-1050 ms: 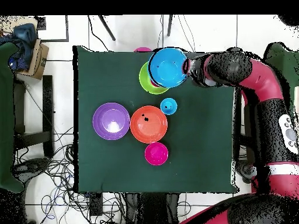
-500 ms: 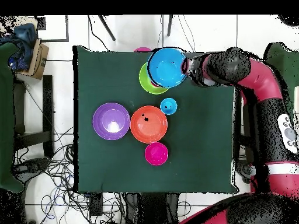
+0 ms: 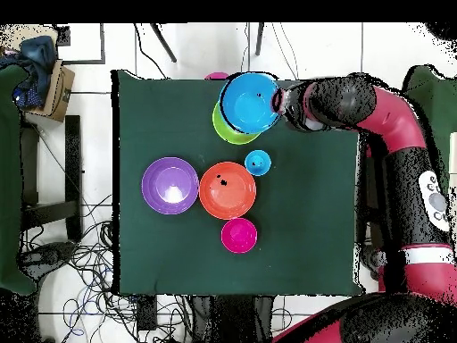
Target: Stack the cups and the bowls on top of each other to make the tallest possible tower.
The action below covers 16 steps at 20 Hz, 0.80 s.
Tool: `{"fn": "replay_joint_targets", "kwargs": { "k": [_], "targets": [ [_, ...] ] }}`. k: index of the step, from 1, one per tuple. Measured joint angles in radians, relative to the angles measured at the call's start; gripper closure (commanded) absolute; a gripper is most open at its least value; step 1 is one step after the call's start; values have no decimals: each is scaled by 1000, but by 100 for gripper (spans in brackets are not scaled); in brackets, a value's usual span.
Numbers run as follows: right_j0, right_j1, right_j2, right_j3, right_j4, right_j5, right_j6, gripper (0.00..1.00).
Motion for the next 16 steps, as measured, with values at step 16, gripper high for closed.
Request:
{"fn": "replay_joint_targets", "kwargs": {
  "k": [16],
  "targets": [
    [17,0,0,0,0,0,0,100]
  ]
}}
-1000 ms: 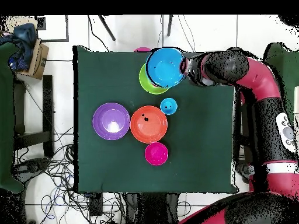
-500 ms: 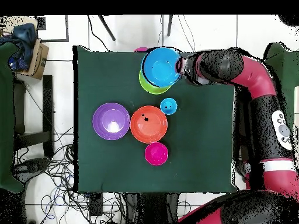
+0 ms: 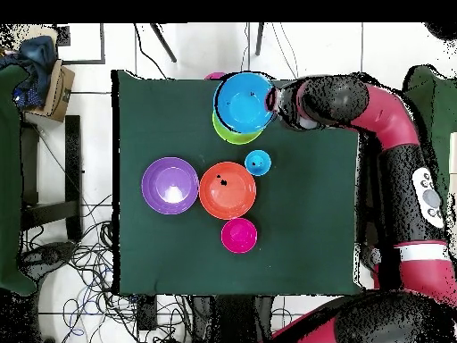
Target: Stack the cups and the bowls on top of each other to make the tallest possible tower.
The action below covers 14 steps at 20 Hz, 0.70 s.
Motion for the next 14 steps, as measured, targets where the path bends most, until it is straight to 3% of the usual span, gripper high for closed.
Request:
{"fn": "replay_joint_targets", "kwargs": {
  "k": [3,4,14],
  "targets": [
    [0,0,0,0,0,0,0,100],
    [0,0,0,0,0,0,0,0],
    [-5,-6,18,-1,19,16,0,0]
  ]
}}
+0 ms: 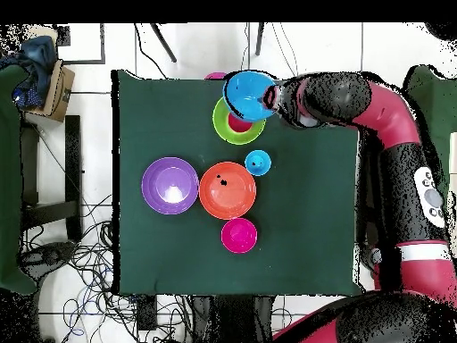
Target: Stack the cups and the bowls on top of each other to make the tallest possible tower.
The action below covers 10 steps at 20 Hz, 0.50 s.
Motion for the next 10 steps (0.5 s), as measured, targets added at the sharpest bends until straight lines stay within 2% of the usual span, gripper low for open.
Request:
{"fn": "replay_joint_targets", "kwargs": {
  "k": [10],
  "targets": [
    [-2,-6,21,0,6,0,0,0]
  ]
}}
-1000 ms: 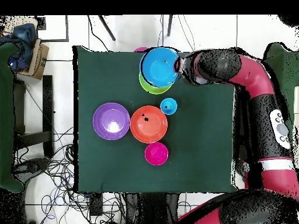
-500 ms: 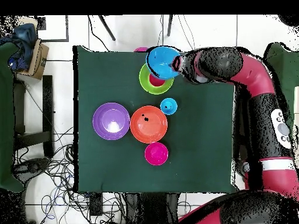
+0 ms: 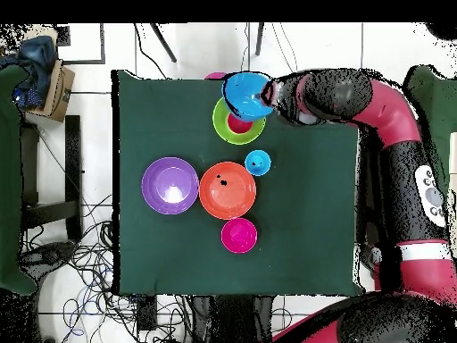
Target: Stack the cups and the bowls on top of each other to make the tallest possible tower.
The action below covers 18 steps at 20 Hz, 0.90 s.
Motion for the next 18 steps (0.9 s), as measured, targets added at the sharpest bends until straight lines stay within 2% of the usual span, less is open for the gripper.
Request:
{"fn": "replay_joint_targets", "kwargs": {
  "k": [1,2,18],
  "targets": [
    [0,0,3,0,0,0,0,0],
    [0,0,7,0,0,0,0,100],
    [0,3,9,0,0,0,0,100]
  ]
}}
